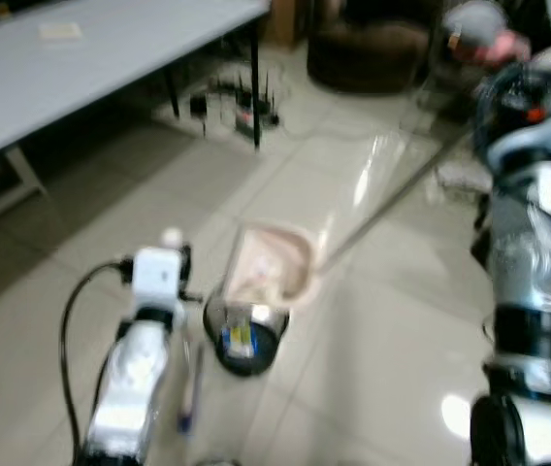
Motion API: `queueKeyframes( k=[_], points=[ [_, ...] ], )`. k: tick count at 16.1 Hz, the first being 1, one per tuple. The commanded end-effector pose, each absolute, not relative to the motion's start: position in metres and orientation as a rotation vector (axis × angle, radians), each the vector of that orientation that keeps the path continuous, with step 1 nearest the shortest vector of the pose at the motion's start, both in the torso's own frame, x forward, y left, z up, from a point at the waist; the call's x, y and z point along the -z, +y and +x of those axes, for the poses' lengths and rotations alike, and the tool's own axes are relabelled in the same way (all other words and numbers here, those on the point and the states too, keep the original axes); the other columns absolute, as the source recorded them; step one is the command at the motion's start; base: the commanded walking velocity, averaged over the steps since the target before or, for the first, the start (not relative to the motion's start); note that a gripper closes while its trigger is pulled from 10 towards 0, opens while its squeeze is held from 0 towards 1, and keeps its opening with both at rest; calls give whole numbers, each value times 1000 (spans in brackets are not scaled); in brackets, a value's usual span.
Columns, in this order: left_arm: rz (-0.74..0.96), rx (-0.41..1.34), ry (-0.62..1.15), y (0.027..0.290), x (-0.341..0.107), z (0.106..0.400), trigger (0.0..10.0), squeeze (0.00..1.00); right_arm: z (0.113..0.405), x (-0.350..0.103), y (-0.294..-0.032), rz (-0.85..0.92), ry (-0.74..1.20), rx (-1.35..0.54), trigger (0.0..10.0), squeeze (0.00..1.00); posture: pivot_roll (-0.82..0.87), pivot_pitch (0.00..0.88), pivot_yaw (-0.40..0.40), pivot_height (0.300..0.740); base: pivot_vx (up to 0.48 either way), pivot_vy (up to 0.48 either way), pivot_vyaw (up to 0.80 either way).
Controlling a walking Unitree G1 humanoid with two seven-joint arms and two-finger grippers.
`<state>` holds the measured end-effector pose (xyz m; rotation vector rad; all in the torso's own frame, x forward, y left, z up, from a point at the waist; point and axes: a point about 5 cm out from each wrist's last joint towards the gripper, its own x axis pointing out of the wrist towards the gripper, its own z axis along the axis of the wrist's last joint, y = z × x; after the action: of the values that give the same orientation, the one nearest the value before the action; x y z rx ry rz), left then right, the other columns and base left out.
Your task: Sweep floor
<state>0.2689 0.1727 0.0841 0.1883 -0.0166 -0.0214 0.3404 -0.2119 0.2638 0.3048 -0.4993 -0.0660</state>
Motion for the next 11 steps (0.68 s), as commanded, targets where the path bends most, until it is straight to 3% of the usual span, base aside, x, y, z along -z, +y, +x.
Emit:
queueKeyframes(
  k=[1,4,11],
  points=[
    [192,45,-70,165,-94,272,10000,0,336,-276,-222,310,-564,94,10000,0,-8,34,-3,740,390,0,0],
    [194,43,-67,166,-94,272,10000,0,338,-275,-219,292,-567,80,10000,0,-9,32,-4,740,336,0,0],
    [206,31,-59,167,-93,272,10000,0,346,-274,-211,223,-556,18,10000,0,-2,39,-4,740,0,0,0]
  ],
)
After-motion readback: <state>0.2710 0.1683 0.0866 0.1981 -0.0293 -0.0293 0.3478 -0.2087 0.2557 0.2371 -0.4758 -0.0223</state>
